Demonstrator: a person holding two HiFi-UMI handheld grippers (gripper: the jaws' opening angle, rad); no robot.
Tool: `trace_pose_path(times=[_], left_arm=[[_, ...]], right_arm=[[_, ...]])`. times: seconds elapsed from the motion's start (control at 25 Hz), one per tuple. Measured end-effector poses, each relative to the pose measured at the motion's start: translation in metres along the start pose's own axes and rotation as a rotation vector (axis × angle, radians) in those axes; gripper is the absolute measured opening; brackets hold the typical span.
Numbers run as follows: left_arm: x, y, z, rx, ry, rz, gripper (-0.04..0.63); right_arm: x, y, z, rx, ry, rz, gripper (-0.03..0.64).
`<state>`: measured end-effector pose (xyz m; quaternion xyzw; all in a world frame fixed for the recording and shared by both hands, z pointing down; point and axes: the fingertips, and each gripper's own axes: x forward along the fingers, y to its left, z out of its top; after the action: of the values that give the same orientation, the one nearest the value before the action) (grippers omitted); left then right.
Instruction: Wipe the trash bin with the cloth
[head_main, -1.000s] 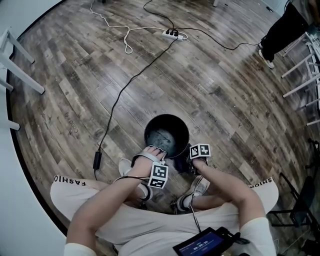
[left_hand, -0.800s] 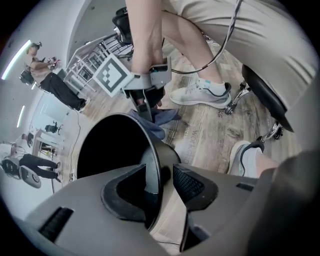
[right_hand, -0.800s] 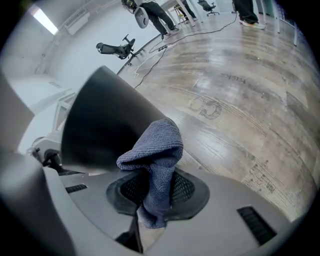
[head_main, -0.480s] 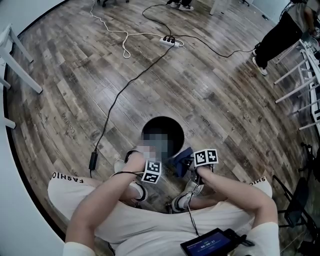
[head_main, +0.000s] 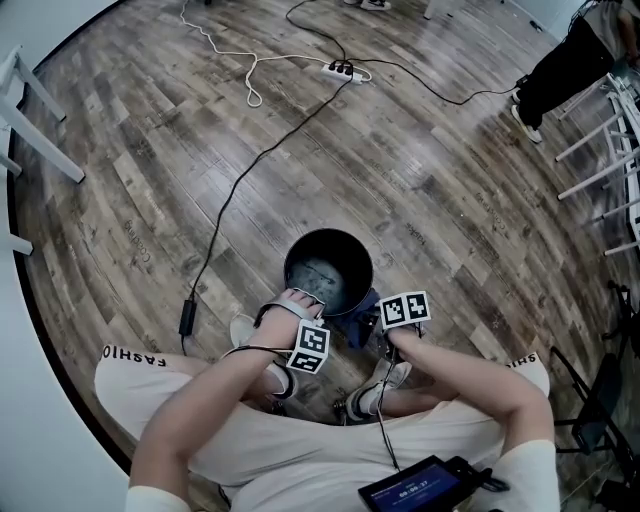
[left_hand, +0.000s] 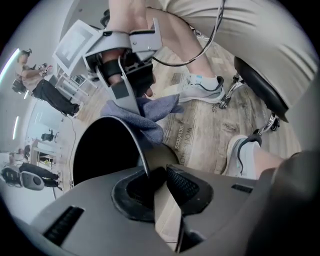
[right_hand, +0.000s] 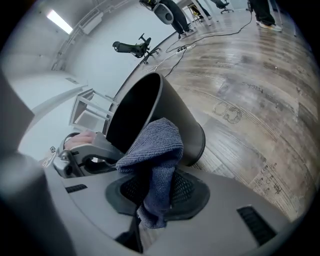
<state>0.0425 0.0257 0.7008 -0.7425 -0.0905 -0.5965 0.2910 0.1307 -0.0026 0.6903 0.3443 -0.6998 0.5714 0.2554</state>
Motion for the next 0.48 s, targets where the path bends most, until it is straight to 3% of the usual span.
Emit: trace_pose_path(times=[0.48], left_arm=[[0.002,0.007,0.010,-0.051,-0.005,0.032,0.081]], right_arm=[[0.075,-0.082,-0.013,-0.015,0.005,-0.031,0.083]])
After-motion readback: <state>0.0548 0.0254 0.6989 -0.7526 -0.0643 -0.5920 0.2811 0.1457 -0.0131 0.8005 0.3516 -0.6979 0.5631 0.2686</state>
